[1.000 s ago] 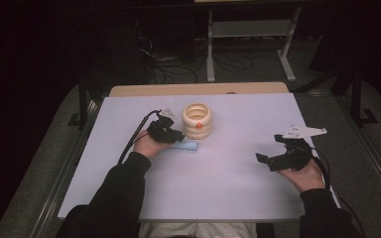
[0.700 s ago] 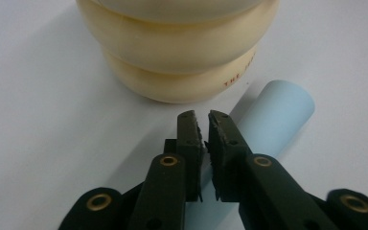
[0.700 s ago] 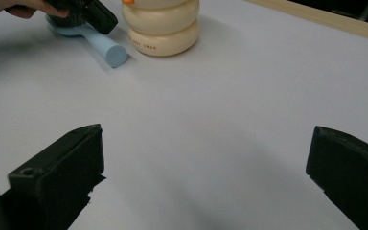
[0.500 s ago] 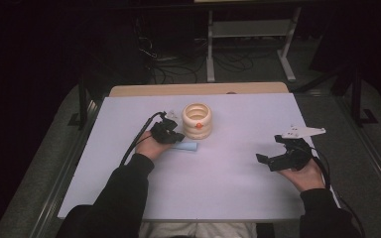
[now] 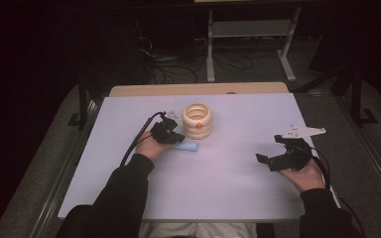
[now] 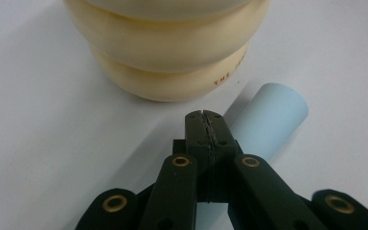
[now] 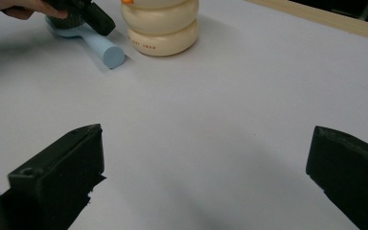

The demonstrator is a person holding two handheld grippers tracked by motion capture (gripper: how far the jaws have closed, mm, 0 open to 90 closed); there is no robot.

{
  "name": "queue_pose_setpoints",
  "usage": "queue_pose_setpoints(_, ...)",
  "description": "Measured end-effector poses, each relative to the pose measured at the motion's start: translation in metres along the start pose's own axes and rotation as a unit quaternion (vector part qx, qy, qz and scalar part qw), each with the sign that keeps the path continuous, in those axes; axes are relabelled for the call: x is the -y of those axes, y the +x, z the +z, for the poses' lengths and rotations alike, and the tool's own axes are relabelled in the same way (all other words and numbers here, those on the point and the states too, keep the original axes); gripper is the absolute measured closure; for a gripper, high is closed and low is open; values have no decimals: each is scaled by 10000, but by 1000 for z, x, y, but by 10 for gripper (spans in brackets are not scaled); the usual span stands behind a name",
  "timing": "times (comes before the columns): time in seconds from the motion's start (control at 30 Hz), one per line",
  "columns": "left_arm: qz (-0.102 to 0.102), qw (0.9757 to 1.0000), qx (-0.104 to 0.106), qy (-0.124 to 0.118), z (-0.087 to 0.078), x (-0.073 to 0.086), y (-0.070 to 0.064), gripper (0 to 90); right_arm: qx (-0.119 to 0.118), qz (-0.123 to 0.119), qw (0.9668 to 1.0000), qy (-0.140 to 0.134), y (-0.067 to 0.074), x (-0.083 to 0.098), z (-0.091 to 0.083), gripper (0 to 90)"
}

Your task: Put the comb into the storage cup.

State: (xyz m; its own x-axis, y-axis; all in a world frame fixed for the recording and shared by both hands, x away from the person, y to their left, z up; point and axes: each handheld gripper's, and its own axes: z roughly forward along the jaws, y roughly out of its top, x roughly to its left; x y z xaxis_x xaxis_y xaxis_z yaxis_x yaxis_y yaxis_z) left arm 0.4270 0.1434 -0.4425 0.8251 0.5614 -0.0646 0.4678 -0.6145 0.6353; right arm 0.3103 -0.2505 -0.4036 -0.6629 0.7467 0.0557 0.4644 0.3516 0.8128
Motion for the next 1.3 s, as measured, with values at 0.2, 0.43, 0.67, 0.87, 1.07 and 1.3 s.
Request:
queue_pose_setpoints(0.2, 173, 9995, 74, 240, 6, -1, -6, 898, 1, -1, 10000, 8, 0, 0, 0, 0)
queue_pose_setpoints(0.43, 331, 9986, 149, 380, 5, 1, -14, 898, -14, -3, 10000, -30, 0, 0, -1, 0)
queue_pose_setpoints(0.67, 300, 9987, 249, 340, 3, 8, -18, 898, -2, 6, 10000, -14, 0, 1, -1, 0)
queue_pose_setpoints(0.87, 295, 9984, 319, 352, -1, 15, -20, 898, -9, 19, 10000, -25, 0, 1, -1, 0)
queue_pose_setpoints(1.07, 330, 9978, 389, 413, -6, 21, -24, 898, -22, 44, 10000, -6, -1, 1, -1, 0)
queue_pose_setpoints(1.3, 355, 9971, 477, 475, -12, 28, -27, 898, -15, 63, 10000, 7, -1, 1, 0, 0)
